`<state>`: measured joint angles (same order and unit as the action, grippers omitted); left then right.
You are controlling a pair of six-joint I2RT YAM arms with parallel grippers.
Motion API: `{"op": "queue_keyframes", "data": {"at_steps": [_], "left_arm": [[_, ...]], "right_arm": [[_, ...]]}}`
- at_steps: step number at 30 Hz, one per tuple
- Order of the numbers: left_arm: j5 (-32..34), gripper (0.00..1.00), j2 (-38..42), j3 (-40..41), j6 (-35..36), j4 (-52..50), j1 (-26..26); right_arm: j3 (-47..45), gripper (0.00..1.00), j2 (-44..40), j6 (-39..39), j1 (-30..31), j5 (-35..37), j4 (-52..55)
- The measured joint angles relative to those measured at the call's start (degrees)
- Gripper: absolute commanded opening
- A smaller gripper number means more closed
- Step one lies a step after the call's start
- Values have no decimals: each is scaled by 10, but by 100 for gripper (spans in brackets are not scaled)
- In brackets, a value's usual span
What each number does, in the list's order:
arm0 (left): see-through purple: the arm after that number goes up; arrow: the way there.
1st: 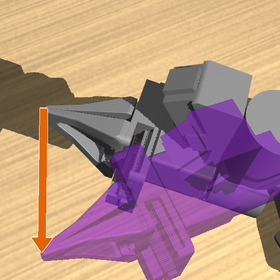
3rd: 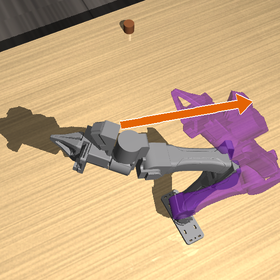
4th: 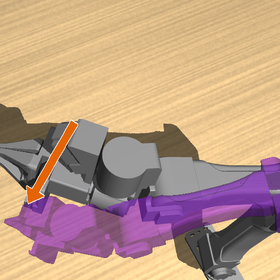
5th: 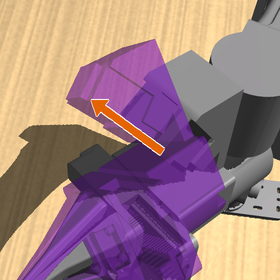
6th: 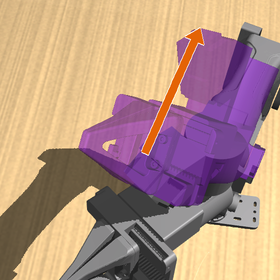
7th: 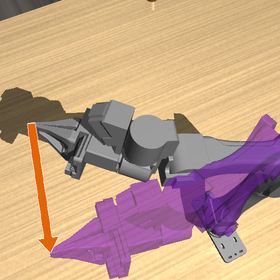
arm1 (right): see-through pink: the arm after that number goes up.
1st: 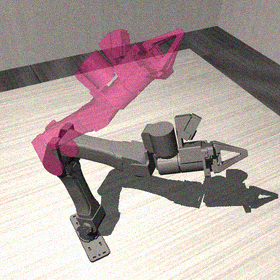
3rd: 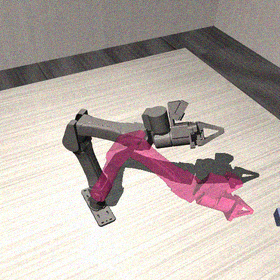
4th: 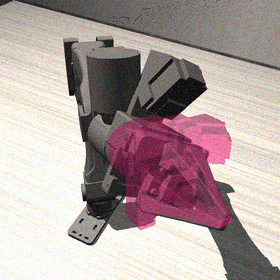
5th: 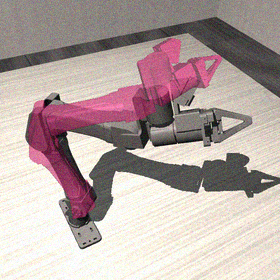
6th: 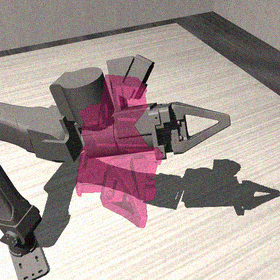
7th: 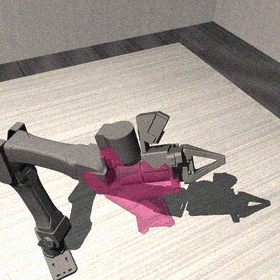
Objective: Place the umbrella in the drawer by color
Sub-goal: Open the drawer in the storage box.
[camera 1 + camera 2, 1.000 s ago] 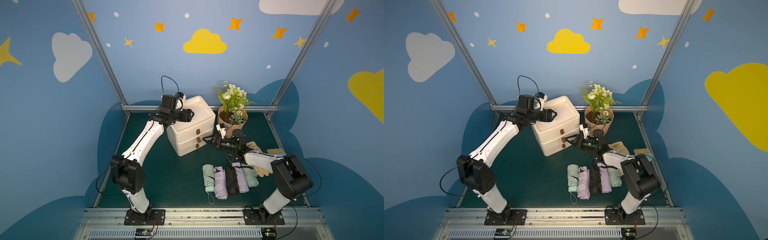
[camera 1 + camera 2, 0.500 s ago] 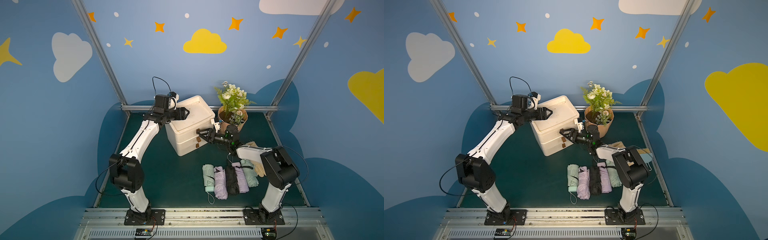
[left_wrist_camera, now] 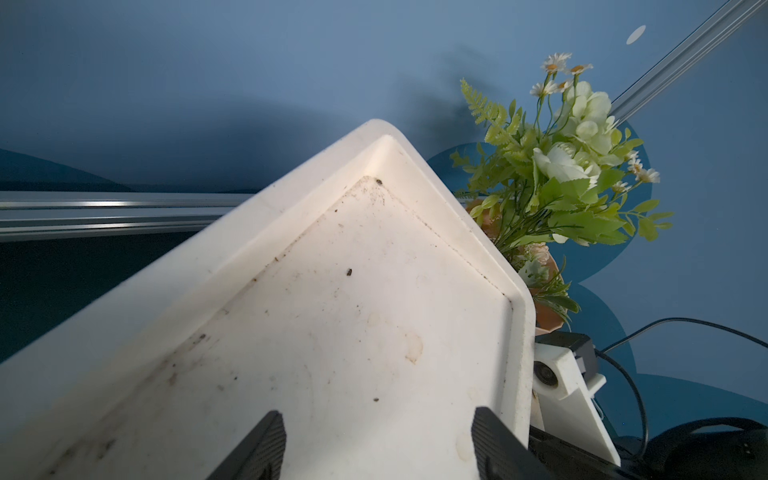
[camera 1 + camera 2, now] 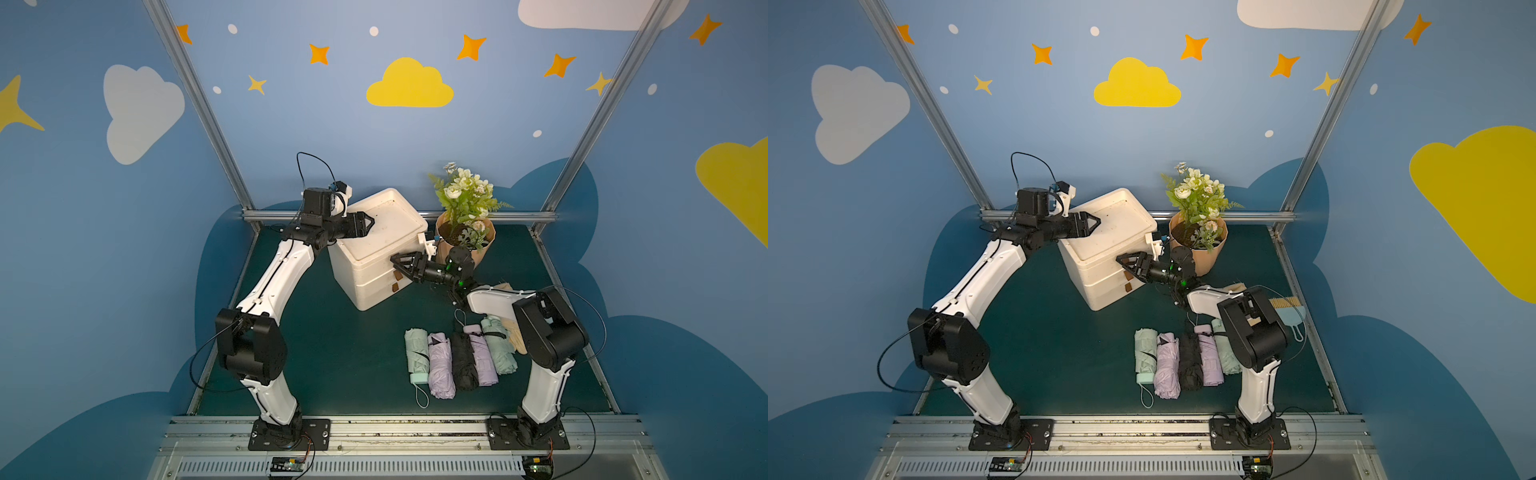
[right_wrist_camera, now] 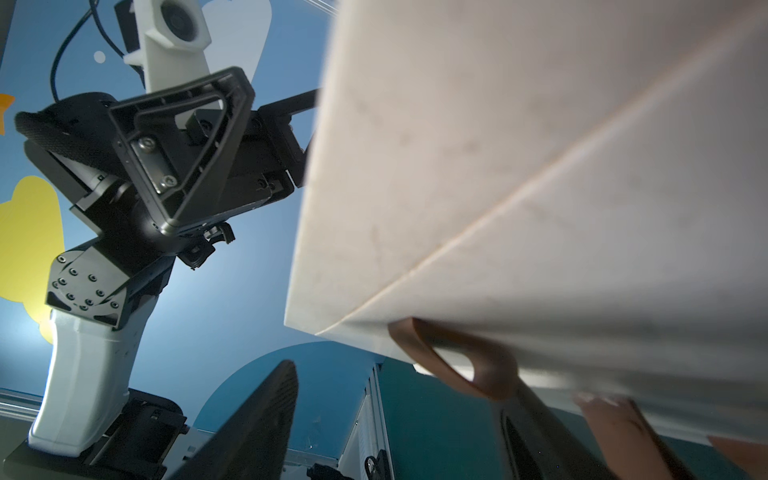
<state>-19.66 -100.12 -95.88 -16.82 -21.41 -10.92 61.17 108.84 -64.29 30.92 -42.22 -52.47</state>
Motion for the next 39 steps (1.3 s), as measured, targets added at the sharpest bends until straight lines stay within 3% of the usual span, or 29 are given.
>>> {"op": "queue_keyframes", "data": {"at_steps": [20, 27, 34, 39], "left_arm": [[0, 75, 0, 0, -1, 0, 0], [0, 76, 1, 0, -1, 0, 0], [0, 76, 1, 0, -1, 0, 0], [1, 76, 1, 0, -1, 1, 0]], "right_arm": [[-17, 51, -16, -11, -10, -1, -5], [-20, 36, -21, -15, -12, 3, -9], [-26, 2, -22, -16, -12, 19, -7], [-39, 0, -42, -13, -12, 27, 0]]}}
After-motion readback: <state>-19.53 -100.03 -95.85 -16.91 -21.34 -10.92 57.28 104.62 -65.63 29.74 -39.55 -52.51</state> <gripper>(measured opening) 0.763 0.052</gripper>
